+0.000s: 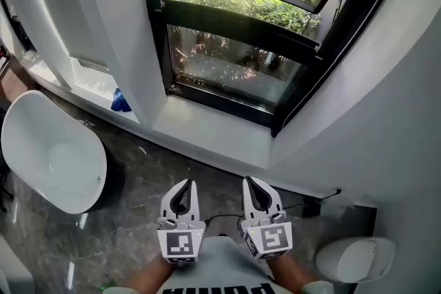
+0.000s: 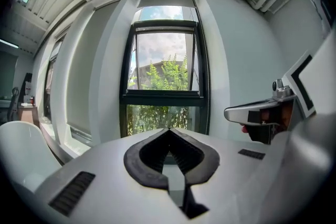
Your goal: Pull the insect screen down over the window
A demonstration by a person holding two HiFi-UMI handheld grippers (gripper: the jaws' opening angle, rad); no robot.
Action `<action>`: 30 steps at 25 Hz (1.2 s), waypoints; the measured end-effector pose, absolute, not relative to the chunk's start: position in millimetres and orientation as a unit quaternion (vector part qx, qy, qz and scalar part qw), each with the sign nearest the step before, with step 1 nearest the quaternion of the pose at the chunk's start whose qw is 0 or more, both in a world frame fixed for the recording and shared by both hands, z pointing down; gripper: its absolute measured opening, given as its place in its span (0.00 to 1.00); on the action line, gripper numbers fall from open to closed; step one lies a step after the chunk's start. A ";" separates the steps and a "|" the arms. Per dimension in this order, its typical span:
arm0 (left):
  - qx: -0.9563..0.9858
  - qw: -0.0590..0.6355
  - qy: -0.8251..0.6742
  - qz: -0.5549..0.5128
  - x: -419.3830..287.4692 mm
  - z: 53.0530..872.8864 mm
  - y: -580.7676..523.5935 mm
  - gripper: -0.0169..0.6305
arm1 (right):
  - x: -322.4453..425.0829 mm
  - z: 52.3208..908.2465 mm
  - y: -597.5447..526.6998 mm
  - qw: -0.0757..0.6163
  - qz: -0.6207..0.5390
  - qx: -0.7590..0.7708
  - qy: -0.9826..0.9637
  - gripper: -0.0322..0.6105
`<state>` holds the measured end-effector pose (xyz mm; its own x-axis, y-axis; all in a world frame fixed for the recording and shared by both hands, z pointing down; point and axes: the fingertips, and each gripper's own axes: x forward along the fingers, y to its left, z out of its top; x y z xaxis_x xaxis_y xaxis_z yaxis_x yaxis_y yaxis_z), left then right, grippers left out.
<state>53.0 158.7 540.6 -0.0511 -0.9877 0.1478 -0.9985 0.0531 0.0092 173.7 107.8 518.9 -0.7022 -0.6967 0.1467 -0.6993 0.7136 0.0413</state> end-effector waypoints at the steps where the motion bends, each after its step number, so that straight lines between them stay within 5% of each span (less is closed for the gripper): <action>1: 0.686 0.060 -0.724 0.048 65.8 543.8 166.7 0.05 | 184.8 519.4 114.9 0.074 0.005 0.375 -0.924 0.06; 13: 0.661 0.057 -0.747 0.036 130.6 554.1 239.4 0.05 | 254.0 541.4 181.0 0.075 0.022 0.358 -0.930 0.06; 30: 0.670 0.048 -0.740 0.042 139.9 551.9 235.6 0.05 | 261.2 538.7 182.9 0.066 0.004 0.366 -0.928 0.05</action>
<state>139.9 235.6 551.9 -0.0980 -0.9871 0.1268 -0.9951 0.0991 0.0024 261.2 182.9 538.7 -0.7233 -0.6791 0.1248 -0.6801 0.7319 0.0413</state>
